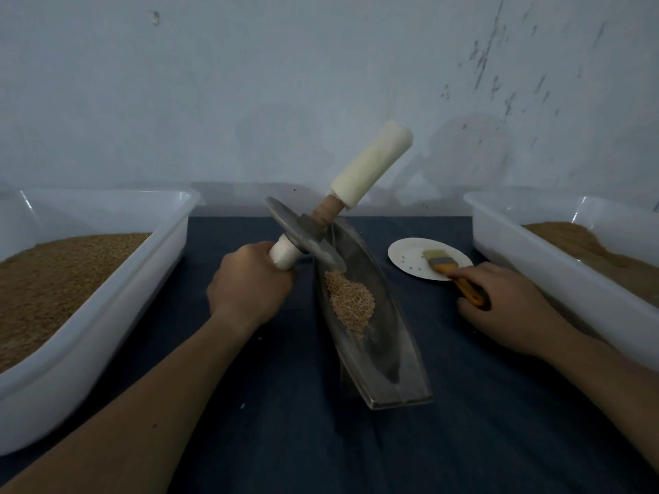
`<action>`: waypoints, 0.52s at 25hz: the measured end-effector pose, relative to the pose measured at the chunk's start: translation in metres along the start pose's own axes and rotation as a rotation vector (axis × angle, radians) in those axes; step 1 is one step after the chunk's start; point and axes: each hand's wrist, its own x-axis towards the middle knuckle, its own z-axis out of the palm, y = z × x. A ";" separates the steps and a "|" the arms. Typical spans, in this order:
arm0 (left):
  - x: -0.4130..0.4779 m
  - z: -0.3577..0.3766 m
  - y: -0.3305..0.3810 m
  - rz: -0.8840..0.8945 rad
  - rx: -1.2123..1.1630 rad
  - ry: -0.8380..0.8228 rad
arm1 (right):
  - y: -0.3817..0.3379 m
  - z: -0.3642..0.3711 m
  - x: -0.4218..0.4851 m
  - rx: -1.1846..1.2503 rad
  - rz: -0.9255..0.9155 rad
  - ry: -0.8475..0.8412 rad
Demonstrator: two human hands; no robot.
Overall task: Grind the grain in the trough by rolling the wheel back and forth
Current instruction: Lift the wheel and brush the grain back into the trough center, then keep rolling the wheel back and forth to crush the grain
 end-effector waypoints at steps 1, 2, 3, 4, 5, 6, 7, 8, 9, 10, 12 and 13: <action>-0.001 0.000 0.001 0.008 0.015 -0.001 | -0.003 -0.002 -0.001 0.028 -0.004 0.049; -0.002 0.000 0.002 0.016 0.024 -0.002 | -0.006 -0.003 -0.003 0.062 -0.014 0.103; -0.003 -0.001 0.003 0.021 0.026 -0.004 | -0.008 -0.004 -0.004 0.089 -0.027 0.147; -0.004 -0.001 0.003 0.021 0.024 -0.005 | -0.009 -0.004 -0.006 0.100 -0.037 0.167; -0.004 -0.001 0.004 0.020 0.020 -0.005 | -0.011 -0.004 -0.007 0.092 -0.042 0.156; -0.004 -0.002 0.004 0.019 0.015 -0.002 | -0.013 -0.005 -0.008 0.065 -0.041 0.117; -0.004 -0.003 0.005 0.020 0.011 0.005 | -0.014 -0.006 -0.009 0.013 -0.030 0.051; -0.004 -0.003 0.005 0.025 0.013 0.015 | -0.015 -0.006 -0.009 -0.049 -0.015 -0.033; -0.005 -0.004 0.006 0.034 0.027 0.029 | -0.017 -0.006 -0.010 -0.107 0.006 -0.108; -0.005 -0.005 0.007 0.053 0.057 0.051 | -0.020 -0.007 -0.010 -0.138 0.029 -0.143; -0.006 -0.008 0.011 0.128 0.163 0.114 | -0.031 -0.014 -0.010 -0.063 0.040 0.042; -0.006 -0.009 0.013 0.178 0.229 0.147 | -0.040 -0.023 -0.011 -0.008 0.026 0.244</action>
